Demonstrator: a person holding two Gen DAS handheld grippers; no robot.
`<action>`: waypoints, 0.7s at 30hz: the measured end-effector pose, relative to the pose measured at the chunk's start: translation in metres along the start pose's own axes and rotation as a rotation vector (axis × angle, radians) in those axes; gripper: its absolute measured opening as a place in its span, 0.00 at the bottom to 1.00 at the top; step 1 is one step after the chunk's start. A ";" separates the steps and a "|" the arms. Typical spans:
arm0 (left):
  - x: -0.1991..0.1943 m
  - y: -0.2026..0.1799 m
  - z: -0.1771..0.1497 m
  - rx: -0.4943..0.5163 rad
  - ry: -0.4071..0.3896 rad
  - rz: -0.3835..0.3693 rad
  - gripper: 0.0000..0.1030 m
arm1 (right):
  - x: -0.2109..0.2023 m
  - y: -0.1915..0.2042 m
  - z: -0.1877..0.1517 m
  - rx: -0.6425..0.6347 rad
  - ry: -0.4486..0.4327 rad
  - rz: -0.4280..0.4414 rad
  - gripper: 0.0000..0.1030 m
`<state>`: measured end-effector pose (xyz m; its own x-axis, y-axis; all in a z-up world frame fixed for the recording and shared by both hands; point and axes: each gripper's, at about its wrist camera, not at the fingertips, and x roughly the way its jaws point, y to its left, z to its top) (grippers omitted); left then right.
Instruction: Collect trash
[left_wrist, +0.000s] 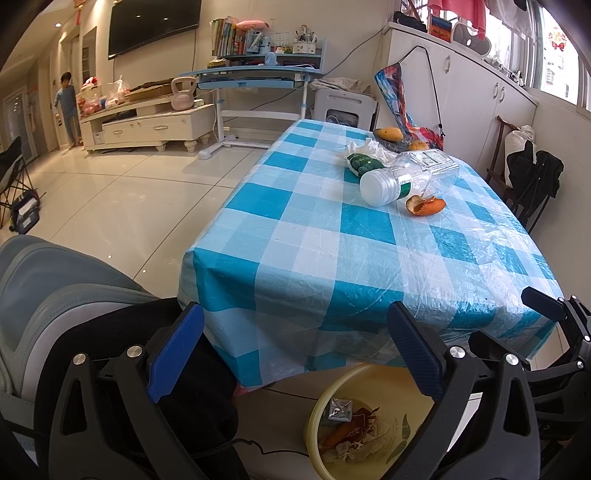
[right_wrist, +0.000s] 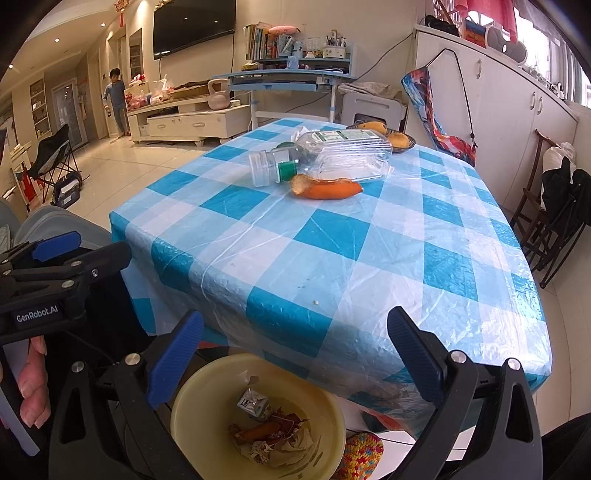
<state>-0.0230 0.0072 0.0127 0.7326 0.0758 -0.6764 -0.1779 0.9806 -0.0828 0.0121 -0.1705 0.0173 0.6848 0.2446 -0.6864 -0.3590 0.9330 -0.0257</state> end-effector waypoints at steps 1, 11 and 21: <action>0.000 0.000 0.000 0.000 -0.001 -0.001 0.93 | 0.000 0.000 0.000 0.000 0.000 0.000 0.93; 0.000 0.000 0.000 0.000 0.000 0.000 0.93 | 0.000 0.000 0.000 0.001 0.000 0.000 0.93; 0.000 0.001 0.001 -0.002 -0.001 -0.001 0.93 | 0.003 0.007 -0.002 -0.016 0.012 0.028 0.93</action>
<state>-0.0227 0.0078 0.0133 0.7332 0.0751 -0.6759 -0.1787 0.9802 -0.0850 0.0097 -0.1636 0.0136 0.6671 0.2671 -0.6955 -0.3879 0.9215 -0.0182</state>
